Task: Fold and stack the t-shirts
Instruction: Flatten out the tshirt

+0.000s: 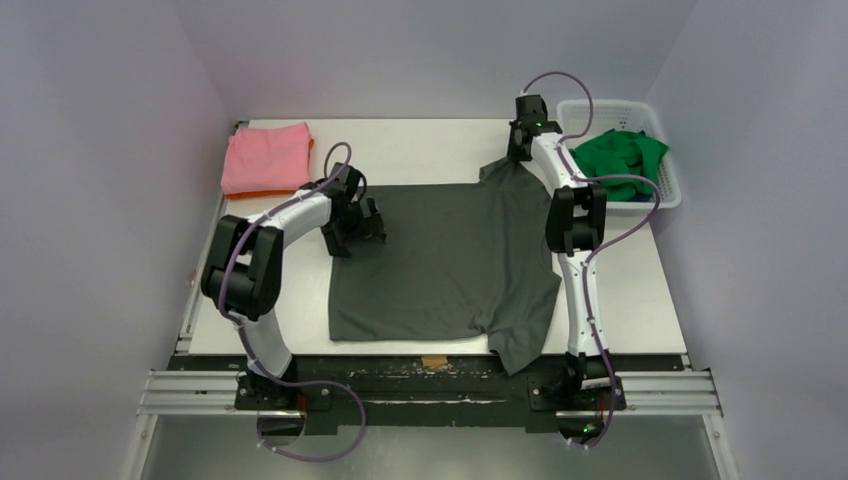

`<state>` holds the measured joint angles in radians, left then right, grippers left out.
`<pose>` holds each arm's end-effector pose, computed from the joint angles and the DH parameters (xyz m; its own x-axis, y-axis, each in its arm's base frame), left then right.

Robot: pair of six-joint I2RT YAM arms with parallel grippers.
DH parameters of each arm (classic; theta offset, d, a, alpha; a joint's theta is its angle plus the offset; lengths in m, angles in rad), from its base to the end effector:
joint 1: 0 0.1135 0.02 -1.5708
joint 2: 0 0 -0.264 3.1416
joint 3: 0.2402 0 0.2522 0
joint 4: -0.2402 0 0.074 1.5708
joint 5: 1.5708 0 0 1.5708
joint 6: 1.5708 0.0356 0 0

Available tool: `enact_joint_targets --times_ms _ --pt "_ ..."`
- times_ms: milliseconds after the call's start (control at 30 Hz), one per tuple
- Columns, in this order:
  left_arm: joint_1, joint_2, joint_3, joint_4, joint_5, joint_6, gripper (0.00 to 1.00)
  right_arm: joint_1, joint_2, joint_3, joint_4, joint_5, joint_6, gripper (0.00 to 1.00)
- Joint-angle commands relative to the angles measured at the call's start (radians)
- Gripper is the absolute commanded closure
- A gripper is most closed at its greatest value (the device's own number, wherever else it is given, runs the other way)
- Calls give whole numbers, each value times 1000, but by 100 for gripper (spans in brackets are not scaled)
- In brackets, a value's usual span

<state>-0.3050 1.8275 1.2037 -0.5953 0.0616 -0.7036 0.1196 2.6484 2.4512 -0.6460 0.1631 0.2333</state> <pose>0.3414 -0.1098 0.1716 -0.8898 -0.3968 -0.2253 -0.3354 0.9035 -0.2669 0.5737 0.0631 0.1678 -0.7238 0.1428 -0.6751 0.1612 0.9863 0.0358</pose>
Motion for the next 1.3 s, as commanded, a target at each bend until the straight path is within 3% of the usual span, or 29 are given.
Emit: enact_joint_targets --times_ms 0,133,167,300,333,533,733,900,1033,1100,1267 --pt "18 86 83 10 29 -10 0 -9 -4 6 120 -33 -19 86" --pt "26 129 170 -4 35 13 0 -9 32 42 180 -92 -66 80" --pt "27 136 195 -22 31 16 0 -10 34 49 186 -92 -75 74" --pt "27 72 207 -59 11 25 0 -10 -57 8 175 -66 -59 9" --pt "27 33 189 -62 -1 26 0 -9 -111 -29 179 -56 -54 3" --pt "26 -327 -43 -99 -78 -18 0 -1 -530 -326 128 -53 12 1" --pt "23 -719 -392 -210 -155 -132 0 78 -988 -902 108 -2 101 1" --pt "13 -995 -587 -313 -167 -222 0 219 -1293 -1333 147 73 243 2" --pt "11 -1063 -687 -295 -117 -264 11 368 -1457 -1503 118 102 333 5" --pt "9 -1057 -735 -232 -72 -285 21 445 -1504 -1540 69 131 367 7" --pt "6 -984 -813 -88 -30 -343 35 563 -1568 -1584 -43 165 442 8"
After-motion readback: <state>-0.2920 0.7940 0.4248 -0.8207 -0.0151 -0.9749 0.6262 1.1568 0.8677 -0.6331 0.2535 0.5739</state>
